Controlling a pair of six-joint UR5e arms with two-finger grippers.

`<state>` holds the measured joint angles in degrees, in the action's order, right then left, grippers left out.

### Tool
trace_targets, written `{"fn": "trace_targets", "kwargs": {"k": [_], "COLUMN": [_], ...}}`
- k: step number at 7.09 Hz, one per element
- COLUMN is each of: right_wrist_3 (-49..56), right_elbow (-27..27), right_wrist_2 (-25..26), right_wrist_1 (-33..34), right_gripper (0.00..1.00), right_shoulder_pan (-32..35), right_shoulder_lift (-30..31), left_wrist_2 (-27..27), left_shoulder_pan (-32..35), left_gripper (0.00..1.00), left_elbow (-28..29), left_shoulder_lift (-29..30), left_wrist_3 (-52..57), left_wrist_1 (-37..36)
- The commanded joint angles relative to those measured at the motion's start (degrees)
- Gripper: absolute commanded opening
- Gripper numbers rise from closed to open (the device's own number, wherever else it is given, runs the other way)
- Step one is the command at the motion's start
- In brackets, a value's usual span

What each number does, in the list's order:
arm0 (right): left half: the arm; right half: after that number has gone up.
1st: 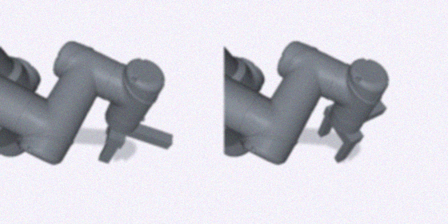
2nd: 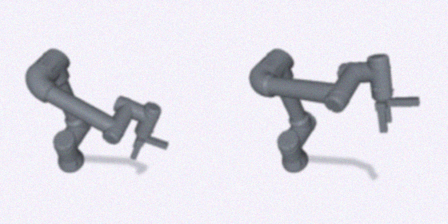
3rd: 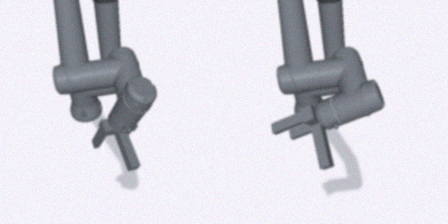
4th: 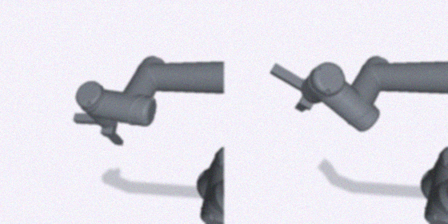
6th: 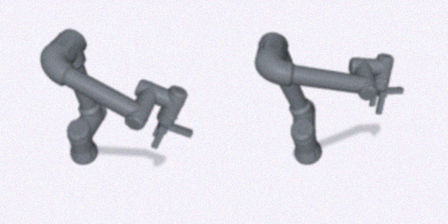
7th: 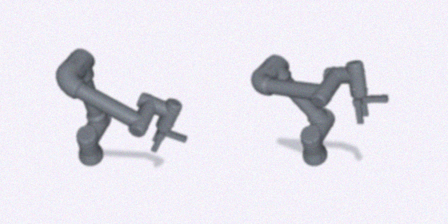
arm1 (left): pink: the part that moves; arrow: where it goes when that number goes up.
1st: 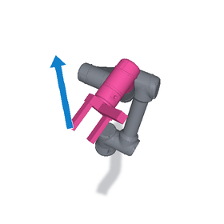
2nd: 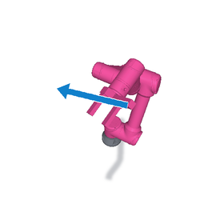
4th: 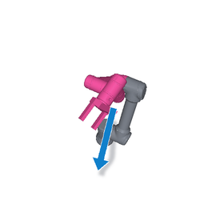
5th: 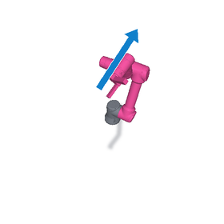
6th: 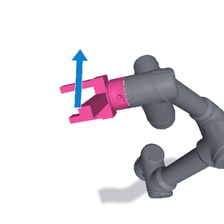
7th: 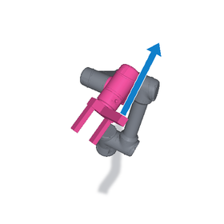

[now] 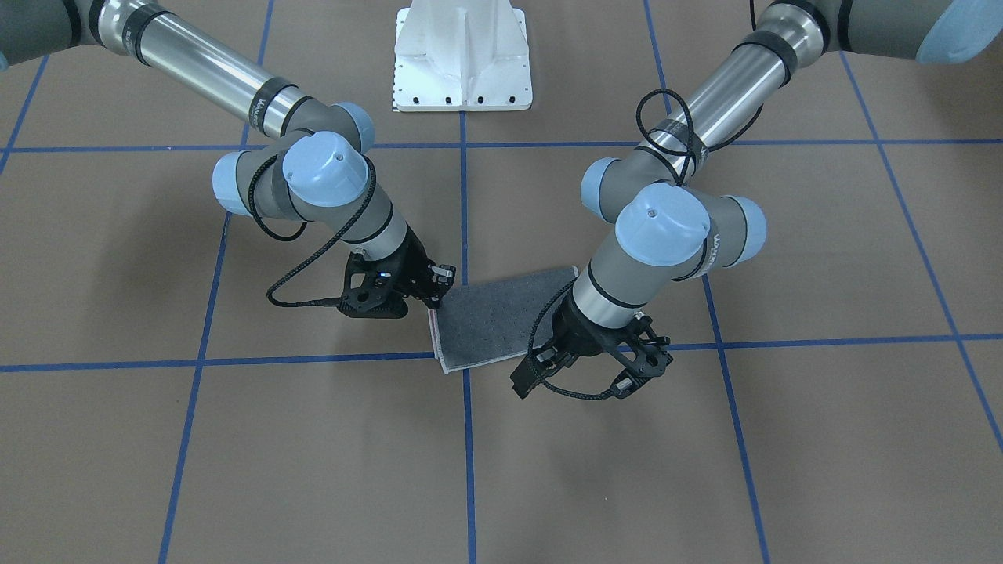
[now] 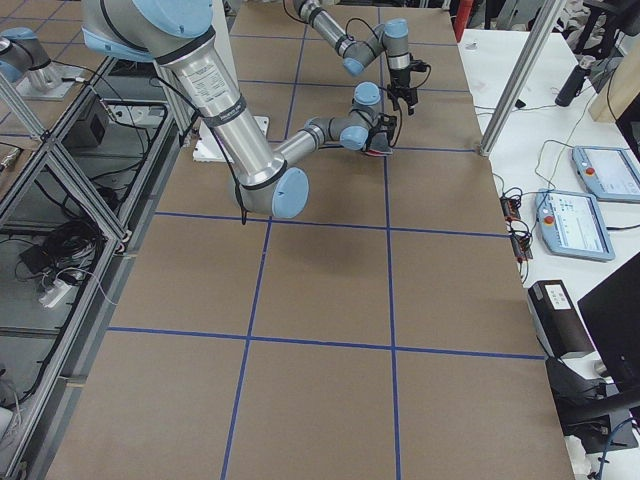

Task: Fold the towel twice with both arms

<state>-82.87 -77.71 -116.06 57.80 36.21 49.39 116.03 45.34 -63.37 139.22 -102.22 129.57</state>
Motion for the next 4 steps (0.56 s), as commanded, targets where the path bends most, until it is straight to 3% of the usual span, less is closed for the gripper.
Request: {"fn": "trace_targets", "kwargs": {"k": [1, 4], "right_wrist_3": [-0.01, -0.63], "right_elbow": [-10.22, -11.59], "right_wrist_2": [-5.82, -1.65], "right_wrist_1": [-0.15, -0.24], "right_gripper": [0.0, 0.0], "right_shoulder_pan": [0.71, -9.89], "right_shoulder_lift": [4.73, 1.87], "left_wrist_2": [0.07, 0.16], "left_shoulder_pan": [0.37, 0.46], "left_gripper": [1.0, 1.0], "left_elbow": [-0.18, -0.35], "left_shoulder_lift": [0.0, -1.22], "left_wrist_3": [0.09, 0.09], "left_wrist_1": [0.07, 0.24]}}
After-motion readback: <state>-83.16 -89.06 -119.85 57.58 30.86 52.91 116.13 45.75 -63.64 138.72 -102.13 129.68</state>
